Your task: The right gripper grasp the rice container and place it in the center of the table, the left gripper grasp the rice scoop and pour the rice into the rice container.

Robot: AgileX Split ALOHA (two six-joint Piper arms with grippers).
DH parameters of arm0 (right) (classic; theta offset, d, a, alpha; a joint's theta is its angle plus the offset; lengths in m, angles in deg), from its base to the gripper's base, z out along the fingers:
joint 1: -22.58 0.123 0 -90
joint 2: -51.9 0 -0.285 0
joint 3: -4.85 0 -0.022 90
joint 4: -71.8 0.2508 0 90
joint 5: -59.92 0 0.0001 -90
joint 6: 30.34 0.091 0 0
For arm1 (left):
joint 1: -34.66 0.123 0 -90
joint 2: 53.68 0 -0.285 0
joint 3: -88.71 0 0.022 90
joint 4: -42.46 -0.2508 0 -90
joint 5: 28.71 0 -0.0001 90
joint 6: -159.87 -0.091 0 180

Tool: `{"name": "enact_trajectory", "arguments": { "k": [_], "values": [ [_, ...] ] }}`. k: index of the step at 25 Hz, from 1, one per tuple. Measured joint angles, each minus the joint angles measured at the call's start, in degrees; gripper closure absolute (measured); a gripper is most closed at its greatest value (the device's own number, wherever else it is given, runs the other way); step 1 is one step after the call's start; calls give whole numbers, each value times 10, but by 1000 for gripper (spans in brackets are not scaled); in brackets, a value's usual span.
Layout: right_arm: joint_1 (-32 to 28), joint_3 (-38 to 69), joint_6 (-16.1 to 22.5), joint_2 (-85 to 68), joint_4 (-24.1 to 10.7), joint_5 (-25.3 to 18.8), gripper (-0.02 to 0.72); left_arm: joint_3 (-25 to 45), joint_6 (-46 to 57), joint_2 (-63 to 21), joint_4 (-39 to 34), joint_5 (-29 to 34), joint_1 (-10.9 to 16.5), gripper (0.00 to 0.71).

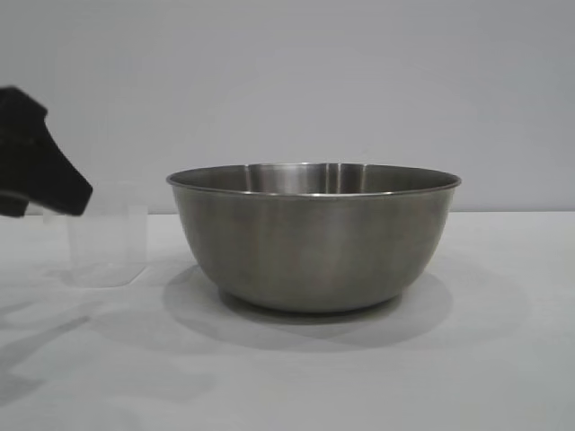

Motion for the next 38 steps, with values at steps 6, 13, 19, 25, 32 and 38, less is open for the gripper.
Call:
{"name": "enact_trajectory", "arguments": {
  "k": [6,13,19,25,32,38],
  "values": [
    [0,0,0,0,0,0,169,-56,0,-152,-12,247,0,312],
    [0,0,0,0,0,0,169,-134,1,-317,-6,508,0,312],
    [0,0,0,0,0,0,169,-159,-89,-448,111,679,0,312],
    [0,0,0,0,0,0,169,-160,-139,-571,197,833,0,312],
    [0,0,0,0,0,0,169,-160,-135,-701,196,966,0,223],
    [0,0,0,0,0,0,169,-160,-111,-823,167,1023,0,223]
  ]
}}
